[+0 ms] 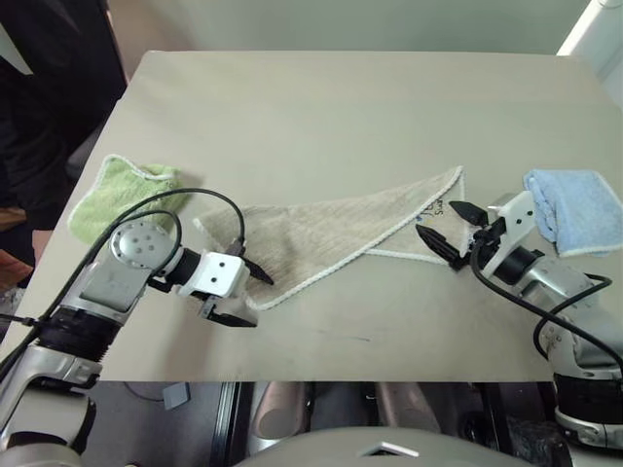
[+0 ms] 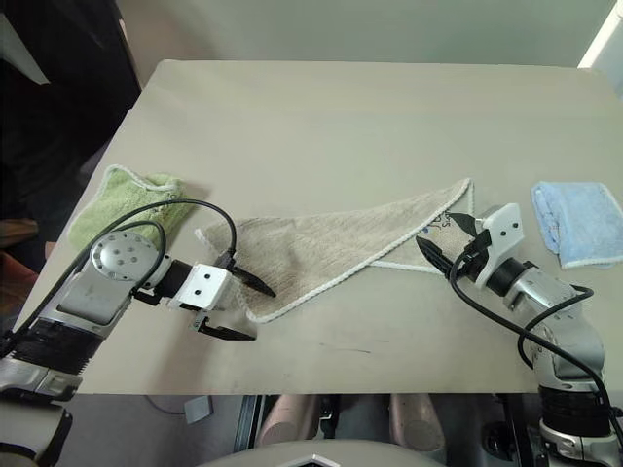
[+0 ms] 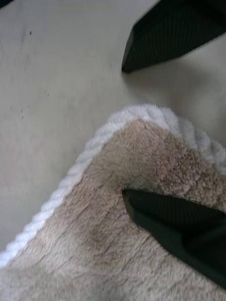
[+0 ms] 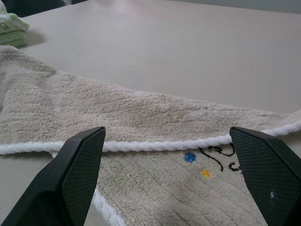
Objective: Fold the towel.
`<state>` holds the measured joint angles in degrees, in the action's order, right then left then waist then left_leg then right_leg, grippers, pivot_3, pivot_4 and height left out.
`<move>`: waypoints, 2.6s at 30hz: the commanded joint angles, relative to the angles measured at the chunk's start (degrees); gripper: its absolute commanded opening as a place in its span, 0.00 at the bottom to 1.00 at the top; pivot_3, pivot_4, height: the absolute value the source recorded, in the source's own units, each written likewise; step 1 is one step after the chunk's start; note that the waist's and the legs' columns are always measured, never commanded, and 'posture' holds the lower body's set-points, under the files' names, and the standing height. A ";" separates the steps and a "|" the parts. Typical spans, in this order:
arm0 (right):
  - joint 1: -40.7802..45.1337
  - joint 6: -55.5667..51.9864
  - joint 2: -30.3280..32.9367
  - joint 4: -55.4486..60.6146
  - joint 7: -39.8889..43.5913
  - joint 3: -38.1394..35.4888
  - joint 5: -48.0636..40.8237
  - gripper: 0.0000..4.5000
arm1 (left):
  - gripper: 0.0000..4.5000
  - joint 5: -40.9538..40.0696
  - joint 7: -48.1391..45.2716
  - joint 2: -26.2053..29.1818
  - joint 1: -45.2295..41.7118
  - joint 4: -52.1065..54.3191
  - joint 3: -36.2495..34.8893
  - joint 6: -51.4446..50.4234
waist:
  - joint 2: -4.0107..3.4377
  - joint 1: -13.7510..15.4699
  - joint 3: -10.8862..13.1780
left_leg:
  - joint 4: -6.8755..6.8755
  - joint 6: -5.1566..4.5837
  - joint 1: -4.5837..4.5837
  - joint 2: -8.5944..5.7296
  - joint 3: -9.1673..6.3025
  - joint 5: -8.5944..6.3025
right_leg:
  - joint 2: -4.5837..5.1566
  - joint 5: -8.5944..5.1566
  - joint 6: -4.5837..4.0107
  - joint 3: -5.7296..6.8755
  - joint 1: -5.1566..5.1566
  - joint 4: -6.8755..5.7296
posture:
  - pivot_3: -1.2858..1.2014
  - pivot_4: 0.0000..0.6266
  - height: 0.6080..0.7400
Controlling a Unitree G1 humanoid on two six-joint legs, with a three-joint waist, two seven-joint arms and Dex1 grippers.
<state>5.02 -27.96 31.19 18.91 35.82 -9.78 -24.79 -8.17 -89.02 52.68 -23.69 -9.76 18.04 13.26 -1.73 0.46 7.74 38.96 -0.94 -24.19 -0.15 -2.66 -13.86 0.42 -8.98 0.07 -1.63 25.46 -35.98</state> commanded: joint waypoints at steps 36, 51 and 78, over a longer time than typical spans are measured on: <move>46.85 63.98 13.40 -71.25 -9.44 30.06 54.70 1.00 | 0.01 -2.32 2.26 5.87 12.26 1.09 -9.16 -0.49 | -0.03 -2.23 0.01 | -0.45 -0.13 -0.18 0.20 0.06 -0.11 | -0.14 0.57 -0.08 0.07 0.76 -0.08 | 0.52 0.24 0.97; 51.46 72.35 10.65 -79.61 -21.79 35.85 64.32 0.81 | 0.00 -2.59 3.75 6.36 13.82 6.95 -10.11 -4.98 | -0.03 -2.37 0.01 | -0.80 0.03 -0.03 0.26 0.09 -0.20 | -0.17 0.45 -0.30 0.09 0.76 -0.07 | 0.52 0.24 0.97; 56.69 64.82 21.58 -72.83 -17.15 24.26 53.88 0.01 | 0.00 -7.42 44.28 -13.81 -31.73 -23.91 -28.93 -12.73 | 0.02 -0.97 0.21 | -0.61 -0.12 -0.28 0.19 0.27 0.23 | 0.09 0.93 0.01 0.19 0.65 0.15 | 0.52 0.24 0.97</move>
<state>58.64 38.05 51.58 -54.96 17.52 17.66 31.92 -15.77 -48.92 39.54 -52.67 -30.87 -8.96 0.76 -1.71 -0.51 7.96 38.34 -1.07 -24.48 0.02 -2.37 -13.62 0.53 -8.03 0.11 -1.46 26.12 -35.81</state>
